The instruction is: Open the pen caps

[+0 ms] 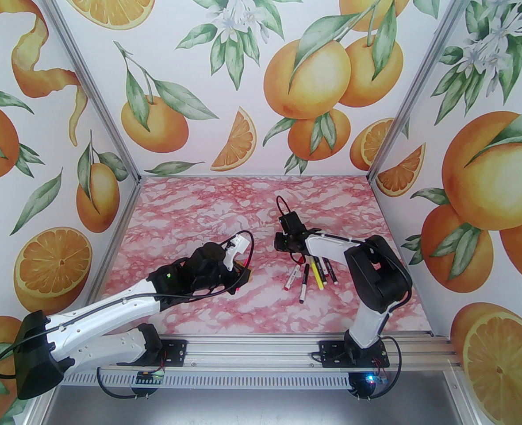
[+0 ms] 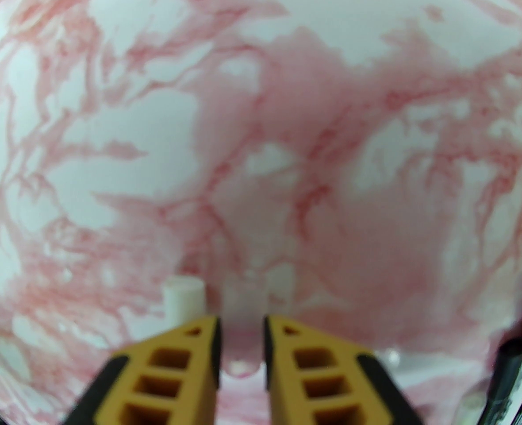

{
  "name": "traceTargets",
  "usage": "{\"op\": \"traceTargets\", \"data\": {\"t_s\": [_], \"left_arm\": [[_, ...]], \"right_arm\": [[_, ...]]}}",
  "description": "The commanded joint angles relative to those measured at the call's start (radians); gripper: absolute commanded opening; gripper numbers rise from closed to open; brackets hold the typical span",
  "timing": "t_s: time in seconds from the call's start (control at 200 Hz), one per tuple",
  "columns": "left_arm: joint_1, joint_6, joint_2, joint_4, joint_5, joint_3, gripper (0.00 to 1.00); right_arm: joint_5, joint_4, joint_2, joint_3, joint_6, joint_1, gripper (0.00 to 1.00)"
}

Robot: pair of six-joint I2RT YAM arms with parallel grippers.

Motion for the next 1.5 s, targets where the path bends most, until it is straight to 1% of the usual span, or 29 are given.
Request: {"op": "traceTargets", "data": {"t_s": [0.0,0.145,0.36,0.375,0.405,0.52,0.625,0.766,0.906,0.941,1.011,1.076,1.176,1.351,1.496], "left_arm": [[0.004,-0.012,-0.019,0.009,0.000,-0.014,0.00],[0.004,-0.022,-0.028,-0.018,-0.042,-0.020,0.00],[0.005,-0.030,-0.007,-0.117,-0.163,-0.009,0.00],[0.005,-0.030,-0.002,-0.123,-0.193,-0.008,0.00],[0.008,-0.030,0.005,-0.138,-0.217,-0.008,0.00],[0.031,-0.034,0.035,-0.180,-0.261,0.002,0.00],[0.062,-0.030,0.062,-0.191,-0.276,0.010,0.00],[0.122,-0.008,0.106,-0.190,-0.275,0.021,0.00],[0.186,0.019,0.159,-0.183,-0.268,0.034,0.00],[0.204,0.025,0.169,-0.179,-0.265,0.035,0.00],[0.235,0.040,0.181,-0.166,-0.261,0.034,0.00],[0.263,0.055,0.192,-0.154,-0.263,0.032,0.00],[0.303,0.078,0.220,-0.149,-0.250,0.039,0.01],[0.341,0.096,0.278,-0.161,-0.269,0.052,0.01],[0.352,0.093,0.334,-0.144,-0.289,0.066,0.01]], "right_arm": [[0.024,0.010,-0.047,-0.019,-0.001,0.007,0.25],[0.035,0.000,-0.115,-0.045,-0.005,0.012,0.27],[0.016,-0.026,-0.269,-0.105,-0.025,0.041,0.30],[0.011,-0.027,-0.292,-0.115,-0.028,0.045,0.31],[0.001,-0.024,-0.325,-0.132,-0.032,0.052,0.33],[-0.077,0.008,-0.482,-0.222,-0.051,0.077,0.38],[-0.151,0.041,-0.655,-0.326,-0.036,0.089,0.44],[-0.199,-0.014,-0.870,-0.403,-0.013,0.107,0.53],[-0.246,-0.100,-1.022,-0.419,-0.015,0.117,0.69],[-0.264,-0.123,-1.057,-0.415,-0.017,0.118,0.75],[-0.287,-0.158,-1.102,-0.402,-0.018,0.120,0.82],[-0.298,-0.173,-1.141,-0.402,-0.018,0.122,0.92],[-0.321,-0.197,-1.171,-0.395,-0.021,0.121,0.99],[-0.343,-0.213,-1.176,-0.400,-0.024,0.121,1.00],[-0.365,-0.196,-1.165,-0.401,-0.019,0.122,1.00]]}}
